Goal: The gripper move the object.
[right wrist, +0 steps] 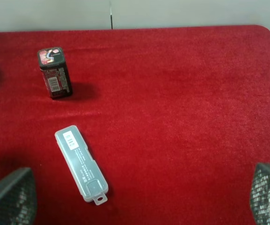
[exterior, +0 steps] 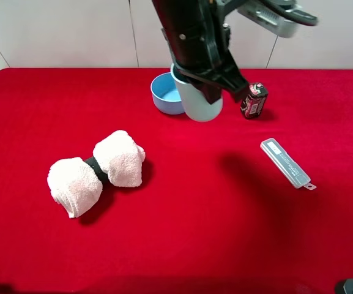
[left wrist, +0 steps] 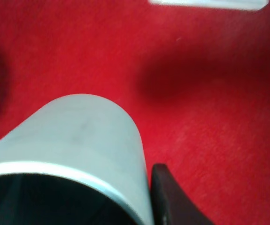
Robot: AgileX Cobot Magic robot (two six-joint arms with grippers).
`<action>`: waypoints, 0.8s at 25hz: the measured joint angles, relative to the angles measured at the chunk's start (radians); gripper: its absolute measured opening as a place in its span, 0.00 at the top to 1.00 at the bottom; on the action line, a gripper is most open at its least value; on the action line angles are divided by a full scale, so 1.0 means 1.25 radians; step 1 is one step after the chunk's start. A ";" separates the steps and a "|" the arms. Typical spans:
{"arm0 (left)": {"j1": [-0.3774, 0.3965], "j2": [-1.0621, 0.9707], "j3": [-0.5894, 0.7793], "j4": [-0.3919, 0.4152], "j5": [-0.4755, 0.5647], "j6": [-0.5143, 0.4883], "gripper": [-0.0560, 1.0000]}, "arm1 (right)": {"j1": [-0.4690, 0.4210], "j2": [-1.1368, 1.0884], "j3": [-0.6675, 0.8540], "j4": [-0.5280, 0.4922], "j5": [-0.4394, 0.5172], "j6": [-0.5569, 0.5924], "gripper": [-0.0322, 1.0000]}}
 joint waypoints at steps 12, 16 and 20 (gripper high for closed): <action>-0.086 0.071 0.000 -0.004 -0.087 -0.029 0.92 | 0.000 0.000 0.000 0.000 0.000 0.000 0.30; -0.094 0.103 0.000 -0.019 -0.113 -0.029 0.92 | 0.000 0.000 0.000 0.000 0.000 0.000 0.30; -0.096 0.131 -0.001 -0.033 -0.146 -0.029 0.92 | 0.000 0.000 0.000 0.000 0.000 0.000 0.30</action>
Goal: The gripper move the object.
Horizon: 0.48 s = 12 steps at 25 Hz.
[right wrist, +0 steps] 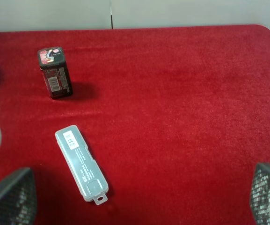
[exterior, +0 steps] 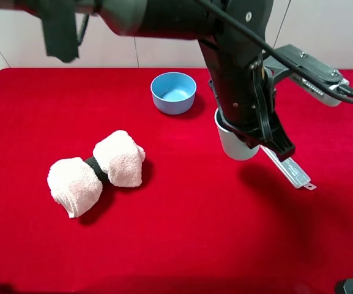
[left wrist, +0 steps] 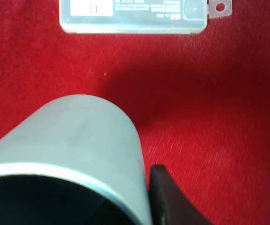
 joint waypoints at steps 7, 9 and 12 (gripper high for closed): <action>0.000 0.071 -0.071 -0.023 -0.016 -0.001 0.92 | 0.000 0.000 0.000 0.003 0.000 0.000 0.30; 0.000 0.093 -0.099 -0.033 -0.017 -0.002 0.92 | 0.000 0.000 0.000 0.003 0.000 0.000 0.30; 0.000 0.118 -0.125 -0.043 -0.017 -0.003 0.92 | 0.000 0.000 0.000 0.003 0.000 0.000 0.30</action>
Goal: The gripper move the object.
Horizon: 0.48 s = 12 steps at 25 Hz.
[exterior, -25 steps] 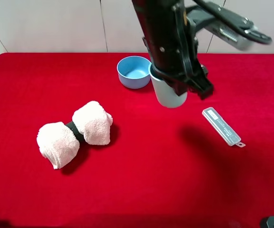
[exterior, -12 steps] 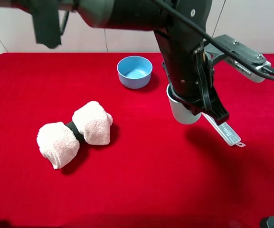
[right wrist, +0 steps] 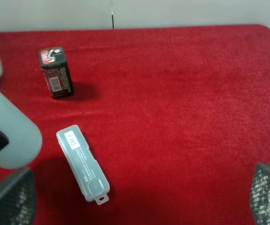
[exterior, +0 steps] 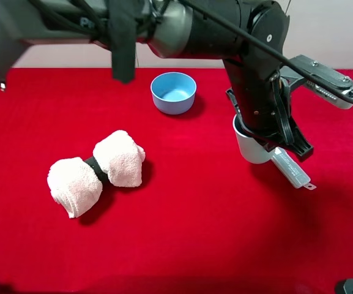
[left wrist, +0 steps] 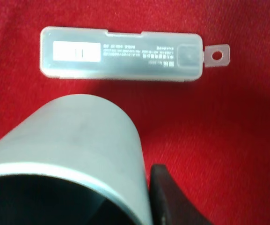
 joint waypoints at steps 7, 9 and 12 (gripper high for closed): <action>0.000 0.023 -0.007 0.010 0.025 -0.001 0.92 | 0.000 0.000 0.000 0.002 0.000 0.000 0.30; 0.000 0.030 -0.007 0.022 0.036 -0.002 0.92 | 0.000 0.000 0.000 0.002 0.000 0.000 0.30; 0.000 0.040 -0.007 0.035 0.047 -0.002 0.92 | 0.000 0.000 0.000 0.002 0.000 0.000 0.30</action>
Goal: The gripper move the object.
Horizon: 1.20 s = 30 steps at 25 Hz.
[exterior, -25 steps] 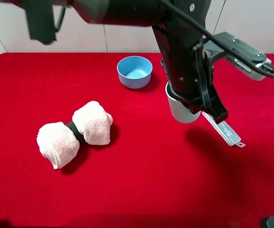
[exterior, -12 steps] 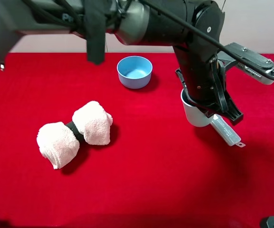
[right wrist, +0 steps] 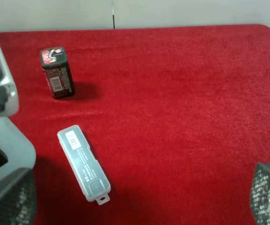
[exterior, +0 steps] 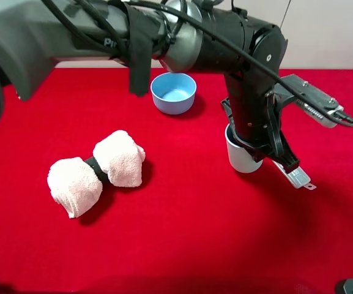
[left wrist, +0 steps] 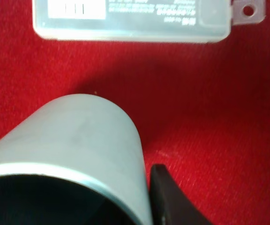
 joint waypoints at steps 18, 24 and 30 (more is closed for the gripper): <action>-0.001 0.002 0.000 0.018 -0.006 -0.001 0.75 | 0.000 0.000 0.000 0.000 0.000 0.000 0.30; -0.001 0.002 0.000 0.018 -0.006 -0.001 0.50 | 0.000 0.000 0.000 0.000 0.000 0.000 0.30; -0.001 0.002 0.000 0.018 -0.006 -0.001 0.46 | 0.000 0.000 0.000 0.000 0.000 0.000 0.30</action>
